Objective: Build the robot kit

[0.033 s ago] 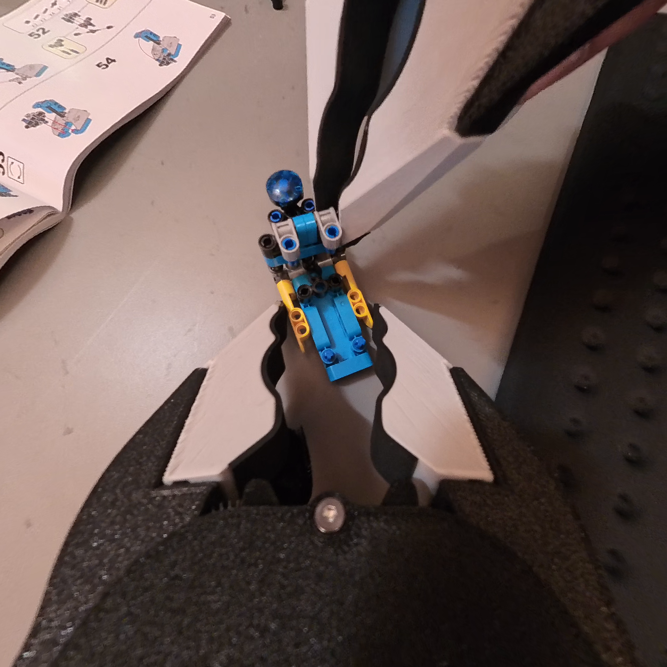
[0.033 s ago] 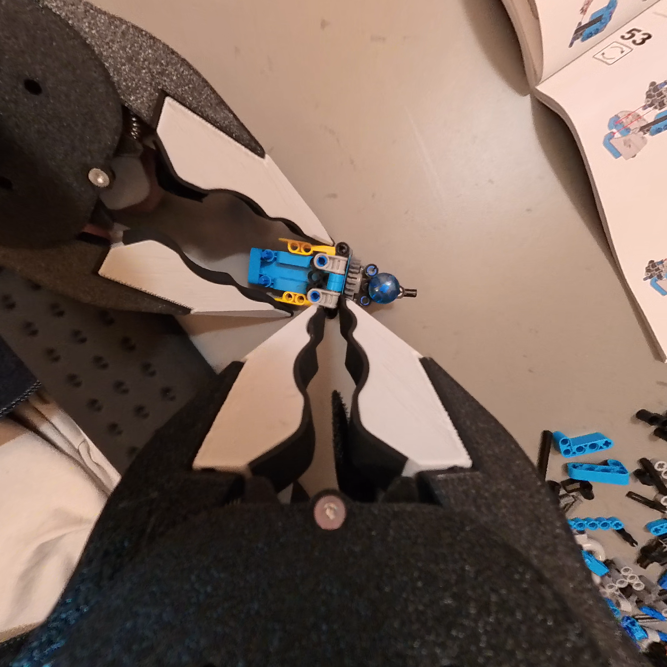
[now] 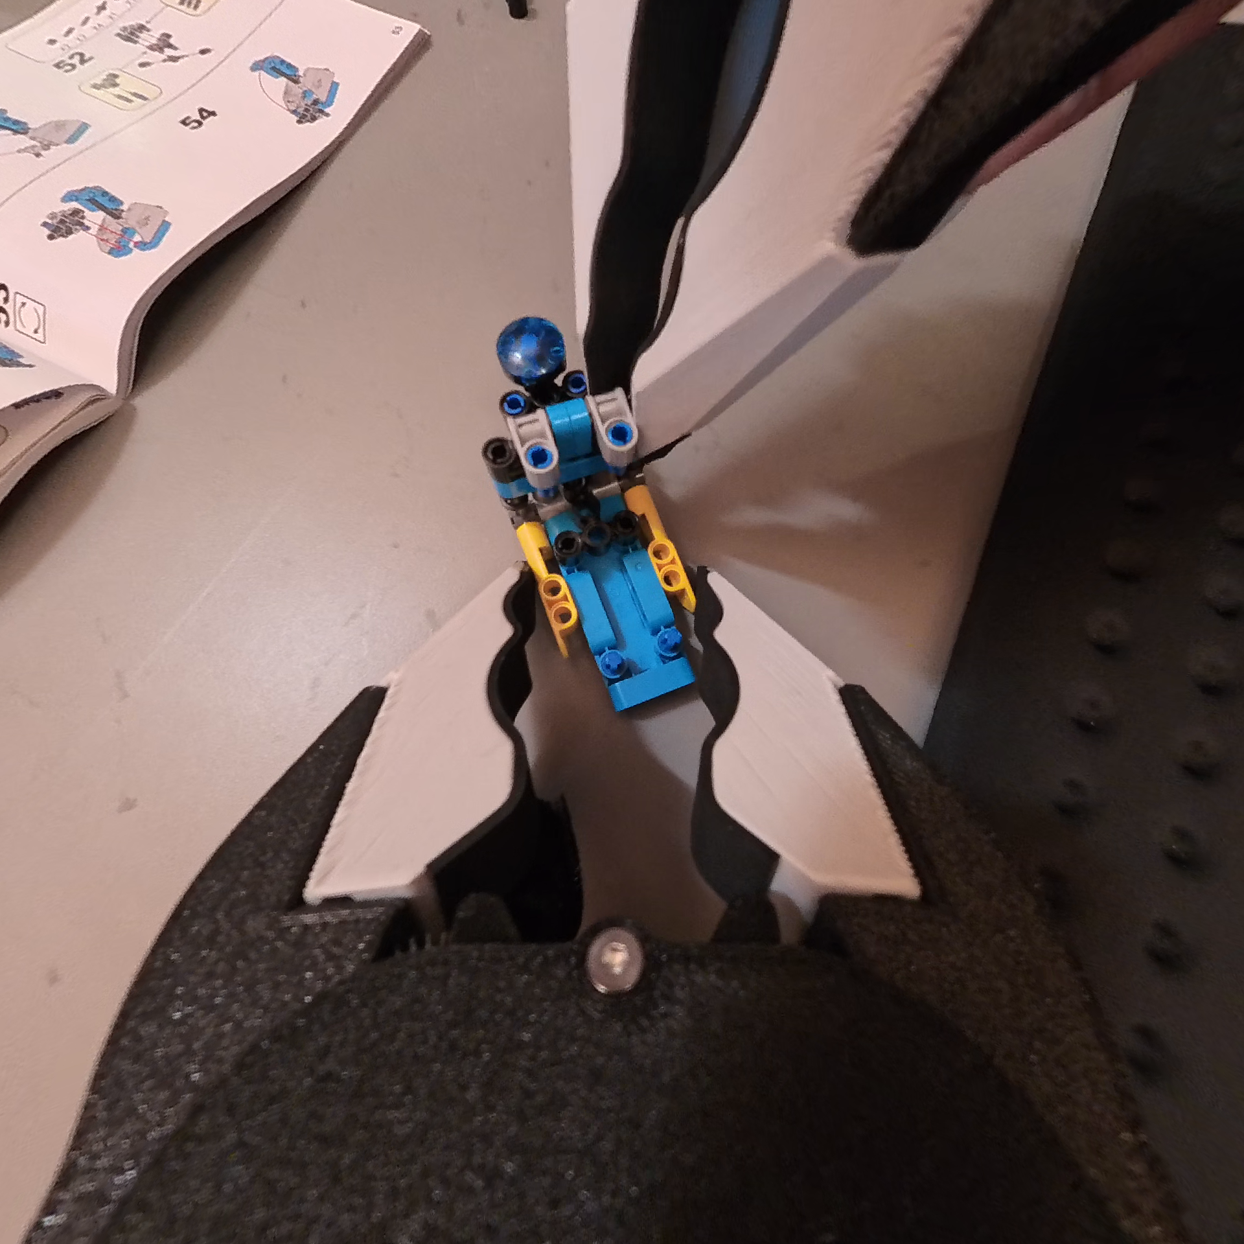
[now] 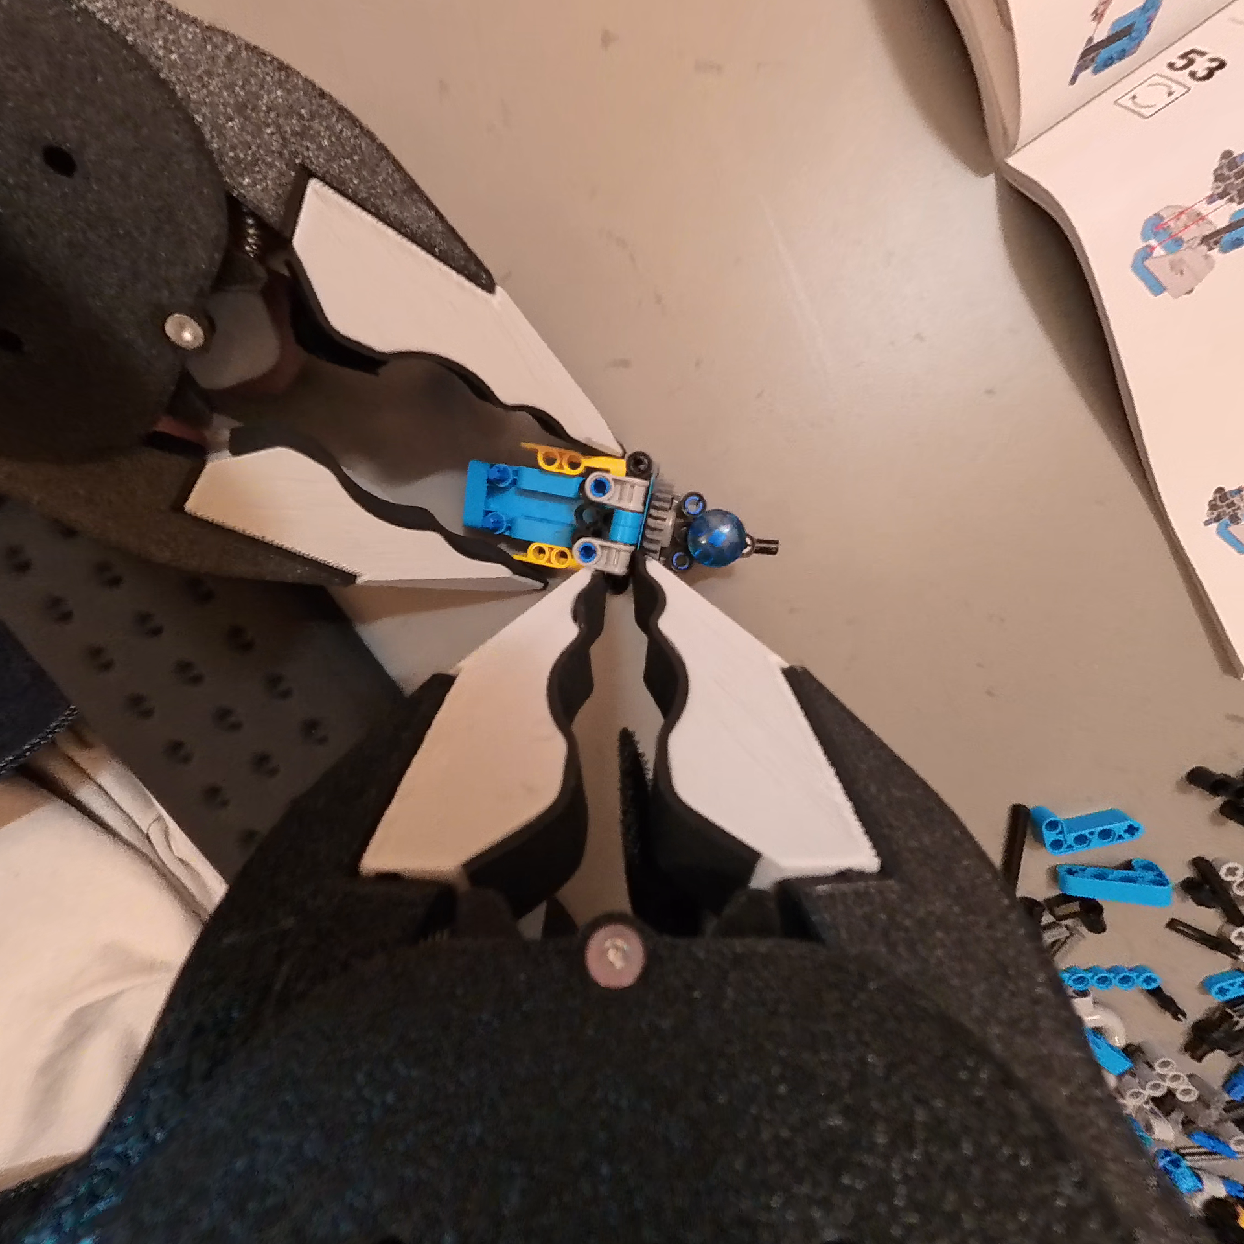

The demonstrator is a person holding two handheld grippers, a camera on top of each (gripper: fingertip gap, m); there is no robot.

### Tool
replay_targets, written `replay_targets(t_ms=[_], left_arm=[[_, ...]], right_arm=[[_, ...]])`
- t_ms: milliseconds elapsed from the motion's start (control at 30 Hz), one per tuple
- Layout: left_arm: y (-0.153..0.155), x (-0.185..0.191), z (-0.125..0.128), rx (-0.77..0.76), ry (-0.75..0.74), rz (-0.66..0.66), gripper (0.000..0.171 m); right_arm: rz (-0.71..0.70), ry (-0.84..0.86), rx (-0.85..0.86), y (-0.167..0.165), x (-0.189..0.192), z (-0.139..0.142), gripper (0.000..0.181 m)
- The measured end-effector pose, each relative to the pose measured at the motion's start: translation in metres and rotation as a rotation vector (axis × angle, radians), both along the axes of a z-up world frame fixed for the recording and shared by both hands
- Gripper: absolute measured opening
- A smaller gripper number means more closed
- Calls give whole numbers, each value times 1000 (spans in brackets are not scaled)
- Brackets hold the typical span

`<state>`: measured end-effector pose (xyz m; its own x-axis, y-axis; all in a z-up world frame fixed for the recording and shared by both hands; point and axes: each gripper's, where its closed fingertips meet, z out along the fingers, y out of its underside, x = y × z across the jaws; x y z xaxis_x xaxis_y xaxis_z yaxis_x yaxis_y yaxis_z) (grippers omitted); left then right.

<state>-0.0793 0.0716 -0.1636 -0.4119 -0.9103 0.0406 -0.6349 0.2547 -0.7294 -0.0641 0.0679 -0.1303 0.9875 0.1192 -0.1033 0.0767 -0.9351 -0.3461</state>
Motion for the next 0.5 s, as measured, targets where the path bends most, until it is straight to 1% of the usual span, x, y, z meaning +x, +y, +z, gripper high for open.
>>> replay_targets(t_ms=[100,233,333,400,500], left_arm=[[0,0,0,-5,2,0,48],[0,0,0,-6,2,0,48],[0,0,0,-11,2,0,48],[0,0,0,-26,6,2,48],[0,0,1,-56,15,8,47]], right_arm=[[-9,30,8,0,0,0,8],[-32,172,-6,-1,1,0,8],[-28,234,-30,-1,2,-1,8],[-25,237,-37,-2,3,-1,8],[-8,136,-15,-3,2,-1,8]])
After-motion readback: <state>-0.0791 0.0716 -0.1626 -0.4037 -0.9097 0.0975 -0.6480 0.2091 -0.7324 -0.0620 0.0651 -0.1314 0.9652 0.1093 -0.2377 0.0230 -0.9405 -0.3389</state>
